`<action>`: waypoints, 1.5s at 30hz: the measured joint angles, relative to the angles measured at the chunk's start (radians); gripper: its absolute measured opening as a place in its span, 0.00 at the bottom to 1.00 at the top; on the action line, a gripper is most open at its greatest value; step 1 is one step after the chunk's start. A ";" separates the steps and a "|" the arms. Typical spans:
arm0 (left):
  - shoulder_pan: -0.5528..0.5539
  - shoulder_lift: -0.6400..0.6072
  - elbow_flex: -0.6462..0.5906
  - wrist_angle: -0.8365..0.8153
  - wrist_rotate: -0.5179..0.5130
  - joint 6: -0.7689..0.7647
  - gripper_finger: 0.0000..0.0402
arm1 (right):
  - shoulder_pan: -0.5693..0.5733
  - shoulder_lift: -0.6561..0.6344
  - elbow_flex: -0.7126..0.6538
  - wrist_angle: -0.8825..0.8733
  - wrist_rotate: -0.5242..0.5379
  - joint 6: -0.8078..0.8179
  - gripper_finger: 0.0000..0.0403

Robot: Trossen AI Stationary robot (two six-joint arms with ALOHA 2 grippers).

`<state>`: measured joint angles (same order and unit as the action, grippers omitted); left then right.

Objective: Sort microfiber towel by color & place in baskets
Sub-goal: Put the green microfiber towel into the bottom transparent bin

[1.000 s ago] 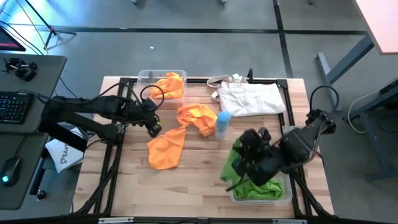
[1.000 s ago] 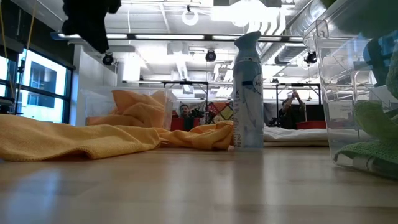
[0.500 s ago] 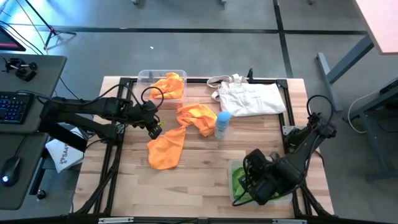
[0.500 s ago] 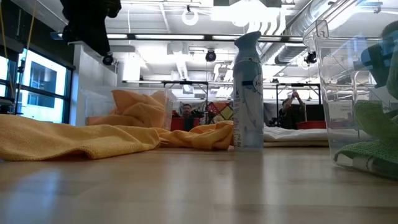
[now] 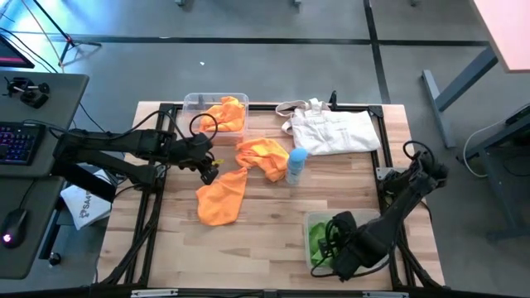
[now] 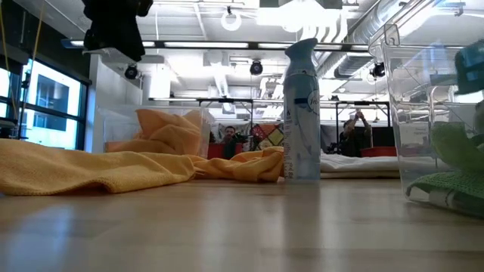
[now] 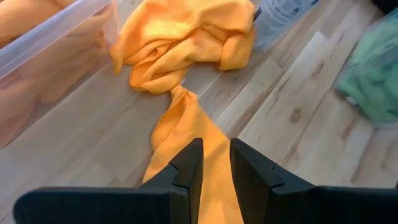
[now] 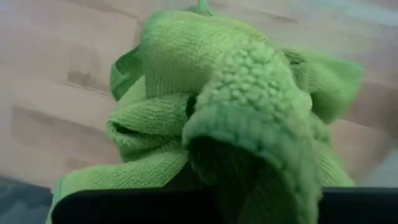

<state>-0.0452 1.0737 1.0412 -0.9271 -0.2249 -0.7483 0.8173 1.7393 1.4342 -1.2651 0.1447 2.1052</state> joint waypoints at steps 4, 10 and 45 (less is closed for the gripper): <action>0.000 0.000 0.000 0.011 0.010 0.000 0.17 | 0.000 0.000 -0.084 0.103 -0.001 0.011 0.01; 0.000 0.000 0.000 0.011 0.010 -0.007 0.17 | 0.000 -0.002 -0.199 0.241 -0.010 0.007 0.01; -0.001 0.000 0.000 0.011 0.017 0.000 0.17 | -0.005 -0.396 -0.139 0.107 0.064 -0.128 0.41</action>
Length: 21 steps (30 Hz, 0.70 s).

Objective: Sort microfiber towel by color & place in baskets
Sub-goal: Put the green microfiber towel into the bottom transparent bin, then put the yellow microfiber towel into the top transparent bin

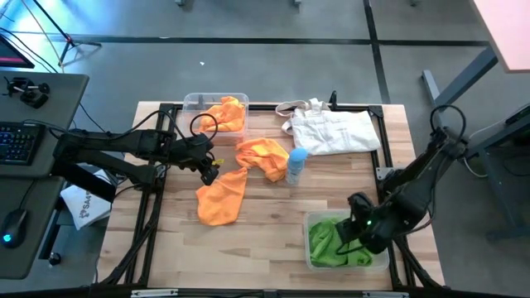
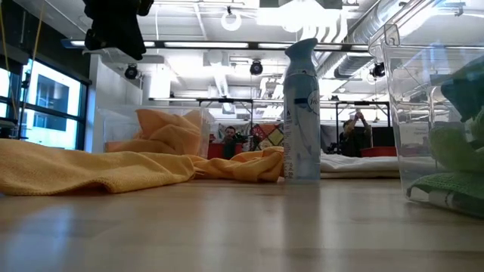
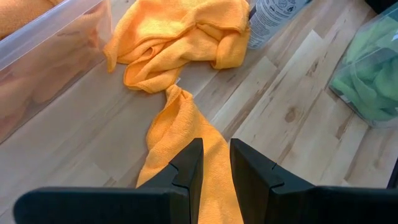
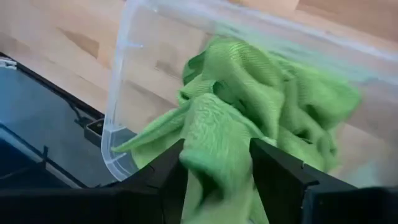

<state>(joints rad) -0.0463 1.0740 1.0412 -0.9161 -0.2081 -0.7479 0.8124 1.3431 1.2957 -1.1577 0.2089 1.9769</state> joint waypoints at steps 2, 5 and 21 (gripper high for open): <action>0.000 0.000 0.000 0.000 0.000 -0.002 0.17 | 0.000 -0.028 0.000 -0.030 0.000 -0.007 0.41; 0.000 0.000 0.000 0.000 0.000 -0.008 0.17 | 0.000 -0.067 0.000 -0.088 0.000 -0.005 0.41; 0.000 0.000 0.000 0.000 -0.069 -0.111 0.17 | -0.047 -0.225 -0.001 -0.389 0.188 -0.152 0.39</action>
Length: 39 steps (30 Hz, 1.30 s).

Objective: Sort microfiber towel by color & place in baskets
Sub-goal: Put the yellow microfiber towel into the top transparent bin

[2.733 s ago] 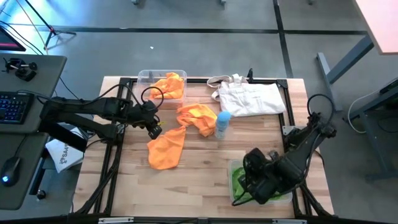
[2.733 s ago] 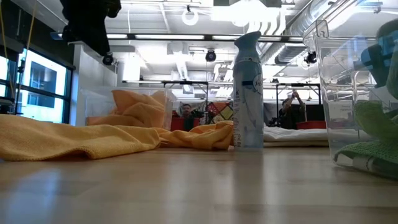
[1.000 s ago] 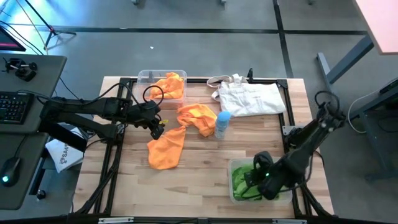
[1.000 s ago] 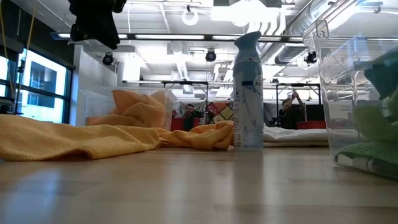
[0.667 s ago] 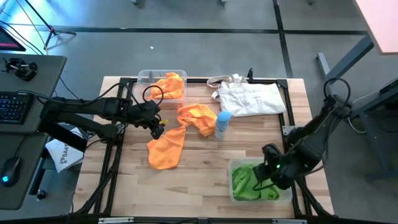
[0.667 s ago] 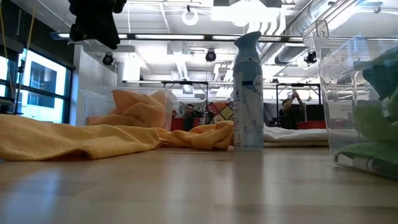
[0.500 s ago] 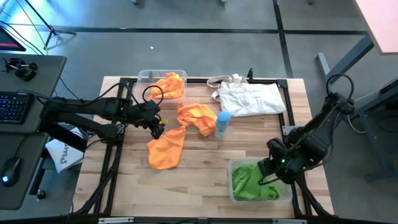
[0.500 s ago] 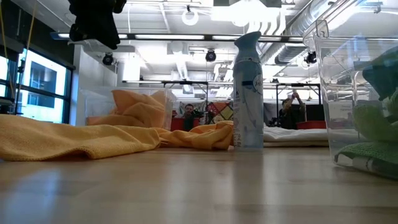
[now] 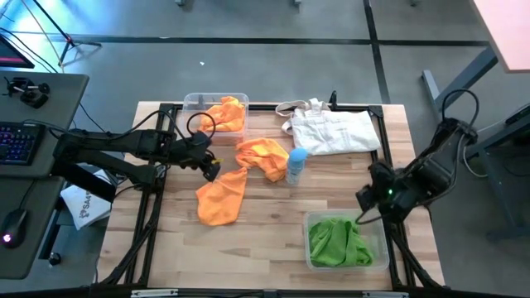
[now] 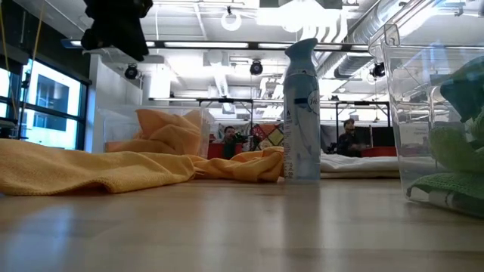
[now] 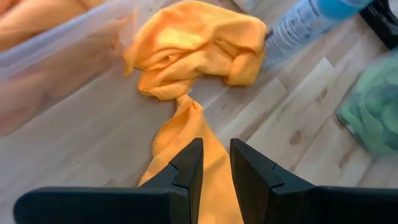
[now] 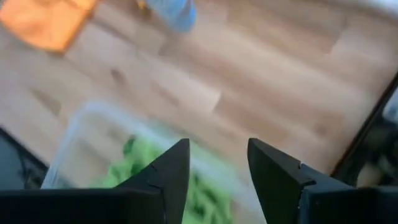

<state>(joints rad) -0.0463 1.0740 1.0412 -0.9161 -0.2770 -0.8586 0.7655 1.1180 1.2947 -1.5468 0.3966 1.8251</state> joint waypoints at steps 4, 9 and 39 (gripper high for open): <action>0.000 0.000 0.000 0.000 -0.040 -0.013 0.17 | -0.058 -0.017 -0.001 -0.004 0.043 -0.124 0.29; 0.000 0.000 0.000 0.002 -0.081 -0.019 0.17 | -0.132 -0.018 -0.001 -0.003 0.079 -0.350 0.06; 0.034 0.435 0.001 0.002 0.135 -0.312 0.18 | -0.441 -0.337 -0.381 0.422 -0.015 -0.887 0.00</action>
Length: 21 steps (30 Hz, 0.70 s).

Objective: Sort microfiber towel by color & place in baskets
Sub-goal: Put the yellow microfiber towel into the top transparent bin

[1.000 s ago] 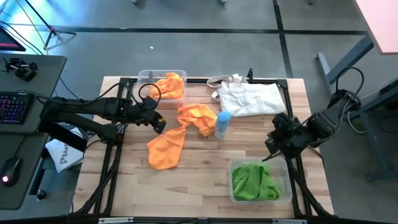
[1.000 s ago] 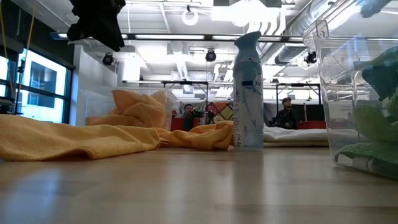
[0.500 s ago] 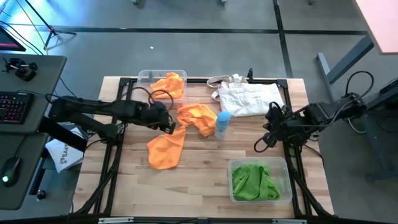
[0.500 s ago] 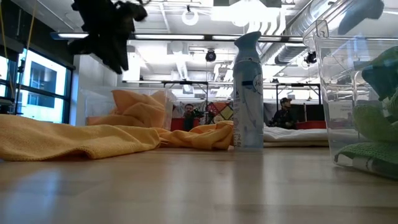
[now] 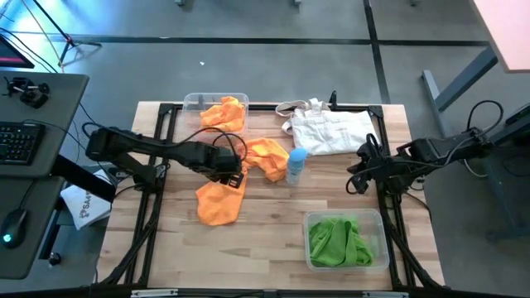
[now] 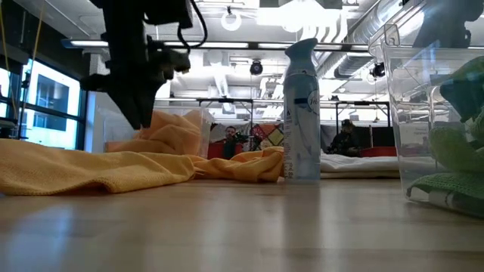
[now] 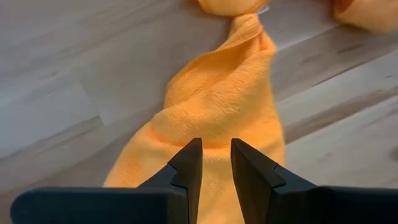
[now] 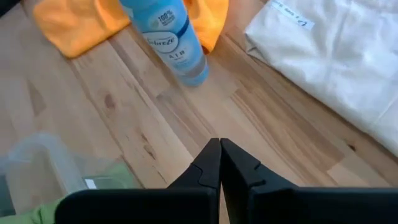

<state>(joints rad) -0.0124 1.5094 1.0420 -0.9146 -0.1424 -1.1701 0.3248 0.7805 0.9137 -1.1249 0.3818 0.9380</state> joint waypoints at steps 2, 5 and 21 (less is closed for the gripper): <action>0.000 0.029 0.000 0.000 -0.004 0.024 0.19 | 0.000 -0.005 -0.017 0.009 -0.004 0.003 0.00; 0.000 0.086 0.000 -0.001 -0.002 0.060 0.21 | 0.000 -0.002 -0.027 0.014 -0.014 0.003 0.00; 0.000 0.301 0.007 0.031 0.149 0.204 0.05 | 0.000 -0.002 -0.027 0.078 -0.012 0.003 0.00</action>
<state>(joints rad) -0.0128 1.8099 1.0487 -0.8831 0.0062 -0.9664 0.3248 0.7784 0.8864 -1.0471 0.3698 0.9413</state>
